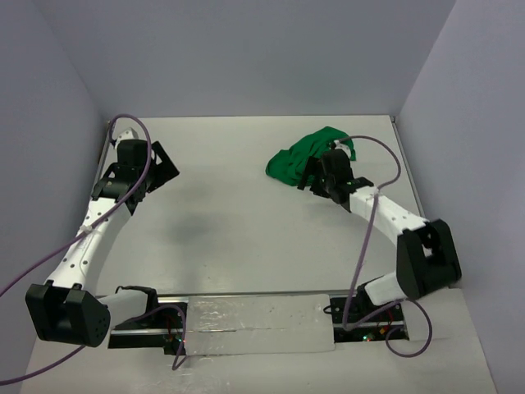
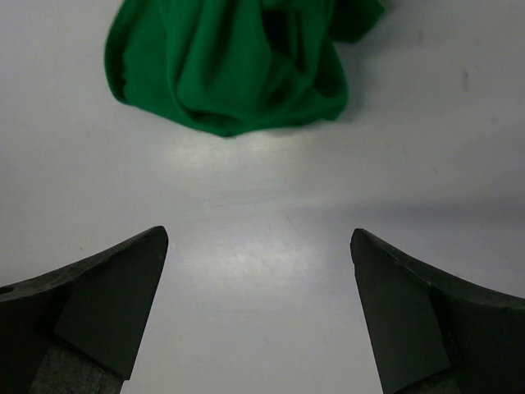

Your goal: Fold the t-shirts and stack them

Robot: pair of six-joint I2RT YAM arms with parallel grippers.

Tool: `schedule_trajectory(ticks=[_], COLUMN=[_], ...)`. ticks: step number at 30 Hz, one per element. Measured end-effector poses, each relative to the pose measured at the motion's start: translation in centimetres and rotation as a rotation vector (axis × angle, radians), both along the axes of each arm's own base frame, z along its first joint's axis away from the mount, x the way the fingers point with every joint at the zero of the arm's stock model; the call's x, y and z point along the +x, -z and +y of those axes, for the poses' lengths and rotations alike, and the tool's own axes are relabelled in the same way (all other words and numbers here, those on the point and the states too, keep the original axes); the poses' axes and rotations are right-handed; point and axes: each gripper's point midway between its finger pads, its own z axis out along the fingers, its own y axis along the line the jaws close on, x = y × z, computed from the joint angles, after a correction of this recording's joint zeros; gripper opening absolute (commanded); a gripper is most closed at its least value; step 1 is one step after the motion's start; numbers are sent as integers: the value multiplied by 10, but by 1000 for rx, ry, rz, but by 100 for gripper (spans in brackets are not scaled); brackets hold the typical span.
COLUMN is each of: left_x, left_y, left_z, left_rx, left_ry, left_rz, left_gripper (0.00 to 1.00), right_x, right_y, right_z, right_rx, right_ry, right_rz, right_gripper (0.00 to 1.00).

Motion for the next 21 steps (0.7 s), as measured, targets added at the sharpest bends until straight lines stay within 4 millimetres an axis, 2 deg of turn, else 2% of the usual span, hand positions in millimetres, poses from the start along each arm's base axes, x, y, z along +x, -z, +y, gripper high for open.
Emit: schedule_trajectory(ticks=[1,3,4,5,7,8,11,14,16,18,20,21], left_x=[0,0,-1,-1,-1,-1,-1,-2,-2,-2,-2,-3], left_y=[0,0,0,1,1,1,1,1,1,1,1,2], left_z=[0,0,0,1,1,1,1,1,2,2,5,7], left_rx=[1,2,3,4,5,5,5,7,7,7,8,12], left_ry=[0,1,0,0,0,0,0,-2,-4,-8,-30,-46], left_rz=[0,1,2,4,5,6,7,7,5,5,7,12], left_gripper=[100,100,99,99,100,99,99,100,99,99,100,99], right_x=[14,30,39,51,75,86,101,96,88,81,72,65], right_y=[-3,8,12,14,20,25,41,42,22,-11,-64,-102], right_z=[5,11,14,19,26,30,35,40,49,65,93,115], right_rx=[13,18,23,32,41,43,39,30,30,37,46,67], right_ry=[3,12,13,20,29,33,30,15,-15,-64,-137,-193], right_rz=[-12,6,13,13,13,15,46,70,53,3,-75,-139], right_gripper=[95,88,83,73,22,10,9,9,9,9,9,9])
